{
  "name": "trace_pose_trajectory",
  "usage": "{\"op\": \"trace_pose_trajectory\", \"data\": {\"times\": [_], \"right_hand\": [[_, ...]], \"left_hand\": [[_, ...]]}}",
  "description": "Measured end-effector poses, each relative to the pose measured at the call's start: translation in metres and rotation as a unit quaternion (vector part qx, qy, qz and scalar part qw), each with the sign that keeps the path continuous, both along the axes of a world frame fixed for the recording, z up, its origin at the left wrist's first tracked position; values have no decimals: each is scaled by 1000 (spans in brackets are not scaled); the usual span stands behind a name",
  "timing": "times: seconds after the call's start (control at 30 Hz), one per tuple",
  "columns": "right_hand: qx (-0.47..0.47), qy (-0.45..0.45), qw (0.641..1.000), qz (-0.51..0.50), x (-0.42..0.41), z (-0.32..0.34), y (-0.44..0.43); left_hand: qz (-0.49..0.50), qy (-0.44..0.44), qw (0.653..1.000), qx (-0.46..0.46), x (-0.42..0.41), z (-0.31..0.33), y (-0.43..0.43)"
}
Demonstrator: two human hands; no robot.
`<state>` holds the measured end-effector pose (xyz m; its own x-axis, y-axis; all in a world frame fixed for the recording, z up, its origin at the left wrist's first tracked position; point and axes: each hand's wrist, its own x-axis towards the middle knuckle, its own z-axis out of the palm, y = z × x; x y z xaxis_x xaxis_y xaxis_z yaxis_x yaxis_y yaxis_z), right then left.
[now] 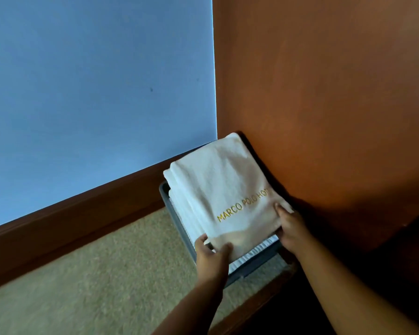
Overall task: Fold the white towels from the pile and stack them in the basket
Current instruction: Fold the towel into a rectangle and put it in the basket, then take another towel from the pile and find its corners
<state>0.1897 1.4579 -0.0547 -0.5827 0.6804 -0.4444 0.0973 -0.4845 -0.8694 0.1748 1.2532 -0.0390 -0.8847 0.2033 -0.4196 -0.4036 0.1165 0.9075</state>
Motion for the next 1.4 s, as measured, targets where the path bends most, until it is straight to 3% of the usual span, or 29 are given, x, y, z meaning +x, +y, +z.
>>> {"op": "trace_pose_trajectory", "data": {"times": [0.1,0.17,0.27,0.33,0.37,0.47,0.77,0.9,1.07,1.17,1.23,1.4], "right_hand": [[92,-128,983,-92,-7,1,-8],[221,-213,943,-130,-7,13,-23],[474,-196,859,-9,-12,21,-47],[524,-227,811,129,-20,12,-47],[519,-261,793,183,-21,8,-45],[526,-292,766,228,-21,-4,-34],[493,-323,759,275,-28,7,-21],[490,-332,748,299,-22,7,-18],[491,-352,747,277,-21,11,-25],[575,-271,751,179,-25,23,-64],[640,-187,728,158,-23,32,-106],[662,-61,700,261,-15,54,-229]], "left_hand": [[30,211,962,-170,-22,19,-4],[-55,333,905,-259,-41,41,0],[-238,439,784,-368,-88,56,13],[-330,429,717,-439,-123,52,18],[-360,392,710,-462,-138,47,18],[-393,311,724,-474,-166,32,18],[-383,309,750,-442,-173,20,23],[-383,328,767,-397,-149,11,7],[-385,289,798,-362,-94,-8,-36],[-362,256,808,-388,-68,-16,-85],[-331,233,819,-406,-53,-20,-131],[-203,166,881,-393,-24,-14,-270]]}}
